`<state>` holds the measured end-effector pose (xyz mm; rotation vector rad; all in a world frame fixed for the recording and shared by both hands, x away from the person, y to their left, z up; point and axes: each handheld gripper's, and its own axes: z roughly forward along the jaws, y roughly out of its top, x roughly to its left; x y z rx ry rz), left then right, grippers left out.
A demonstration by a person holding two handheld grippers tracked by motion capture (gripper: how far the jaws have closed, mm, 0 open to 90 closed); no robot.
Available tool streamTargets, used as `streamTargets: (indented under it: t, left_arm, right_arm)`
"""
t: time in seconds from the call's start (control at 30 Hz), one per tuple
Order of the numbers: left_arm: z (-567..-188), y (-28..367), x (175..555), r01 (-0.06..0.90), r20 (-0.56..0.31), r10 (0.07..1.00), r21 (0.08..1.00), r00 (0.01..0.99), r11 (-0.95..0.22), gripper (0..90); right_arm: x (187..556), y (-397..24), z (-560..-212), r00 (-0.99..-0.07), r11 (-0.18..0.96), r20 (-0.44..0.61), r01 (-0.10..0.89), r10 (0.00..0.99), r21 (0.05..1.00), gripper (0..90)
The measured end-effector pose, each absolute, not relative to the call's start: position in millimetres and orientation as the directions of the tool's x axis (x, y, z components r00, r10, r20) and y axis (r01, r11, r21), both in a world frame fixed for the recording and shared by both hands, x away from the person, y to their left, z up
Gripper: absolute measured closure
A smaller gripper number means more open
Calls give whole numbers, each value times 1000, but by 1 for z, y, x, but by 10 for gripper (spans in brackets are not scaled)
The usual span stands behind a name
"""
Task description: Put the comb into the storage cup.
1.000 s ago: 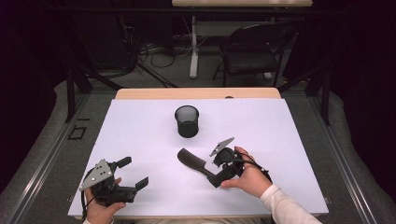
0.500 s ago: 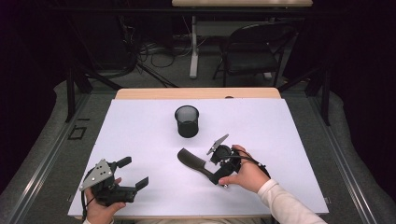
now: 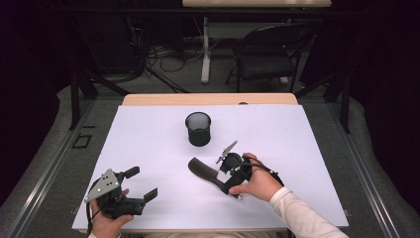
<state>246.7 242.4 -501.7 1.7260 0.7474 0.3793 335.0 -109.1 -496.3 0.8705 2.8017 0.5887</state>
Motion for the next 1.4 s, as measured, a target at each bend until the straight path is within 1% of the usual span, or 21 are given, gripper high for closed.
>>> streamTargets:
  t: [0.37,0.7,0.9,0.97,1.17,1.23,1.33,1.4]
  left_arm:
    - [-502,242,247,283,-127,655,949,745,-138,19]
    - [-502,243,247,284,-127,655,949,745,-139,19]
    - [-502,242,247,284,-126,656,949,744,-140,19]
    - [-502,243,247,284,-126,657,949,744,-140,19]
    - [-502,242,247,286,-129,654,948,745,-139,19]
    - [-502,242,247,285,-128,654,948,746,-139,19]
    - [-502,243,247,286,-125,659,948,742,-142,19]
    - [-502,243,247,287,-126,659,947,741,-141,19]
  right_arm:
    - [337,-98,-498,-838,783,-36,492,544,380,242]
    - [340,-91,-501,-849,800,-38,481,527,358,269]
    - [342,-90,-503,-845,800,-18,498,534,334,276]
    - [342,-89,-503,-847,802,-9,500,532,326,310]
    - [344,-86,-505,-845,806,-3,509,535,302,312]
    - [346,-85,-506,-849,813,-8,502,528,295,325]
    - [348,-84,-508,-847,815,-8,508,531,281,358]
    - [350,-83,-509,-842,812,2,521,540,264,365]
